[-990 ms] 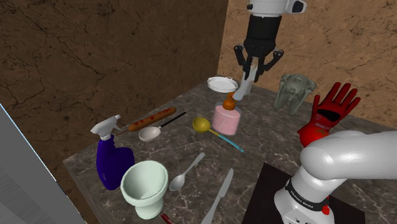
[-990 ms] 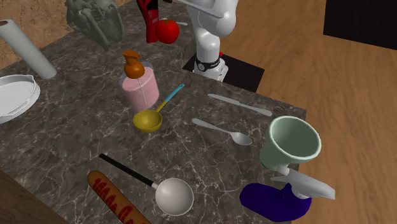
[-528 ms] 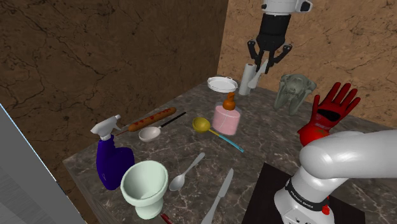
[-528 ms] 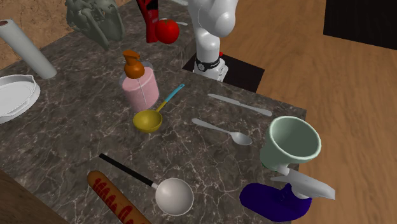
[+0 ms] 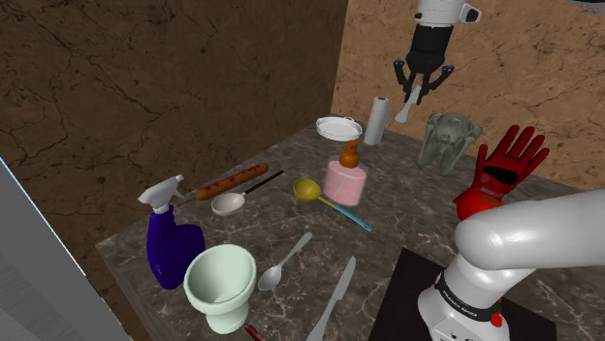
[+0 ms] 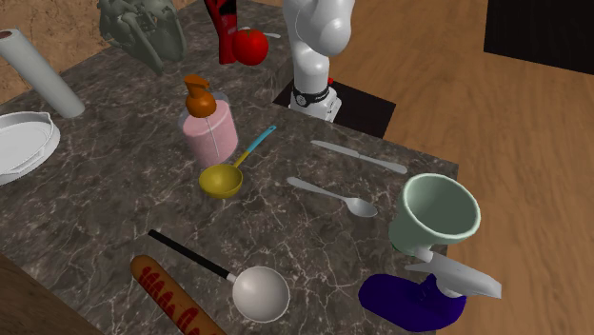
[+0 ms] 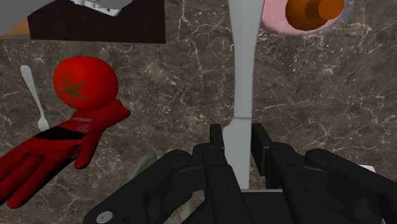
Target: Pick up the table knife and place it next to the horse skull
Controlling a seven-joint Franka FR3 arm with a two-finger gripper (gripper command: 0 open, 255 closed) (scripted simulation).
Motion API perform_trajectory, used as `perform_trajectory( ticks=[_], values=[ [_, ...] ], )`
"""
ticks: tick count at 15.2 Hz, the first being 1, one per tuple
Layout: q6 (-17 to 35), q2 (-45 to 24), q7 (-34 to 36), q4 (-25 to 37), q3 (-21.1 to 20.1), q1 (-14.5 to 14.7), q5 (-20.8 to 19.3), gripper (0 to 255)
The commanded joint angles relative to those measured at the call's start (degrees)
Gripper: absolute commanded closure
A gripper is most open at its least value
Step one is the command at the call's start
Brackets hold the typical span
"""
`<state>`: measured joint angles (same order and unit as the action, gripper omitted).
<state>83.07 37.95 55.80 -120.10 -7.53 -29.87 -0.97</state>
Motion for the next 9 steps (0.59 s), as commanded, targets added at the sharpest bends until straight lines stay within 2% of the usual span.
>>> perform_trajectory(
  ticks=[1,9],
  values=[
    [0.74,-1.66,-2.46,1.06,2.01,-0.76,-1.39,255],
    [4.24,-10.87,-11.68,7.55,9.51,-3.60,-5.33,255]
  ],
)
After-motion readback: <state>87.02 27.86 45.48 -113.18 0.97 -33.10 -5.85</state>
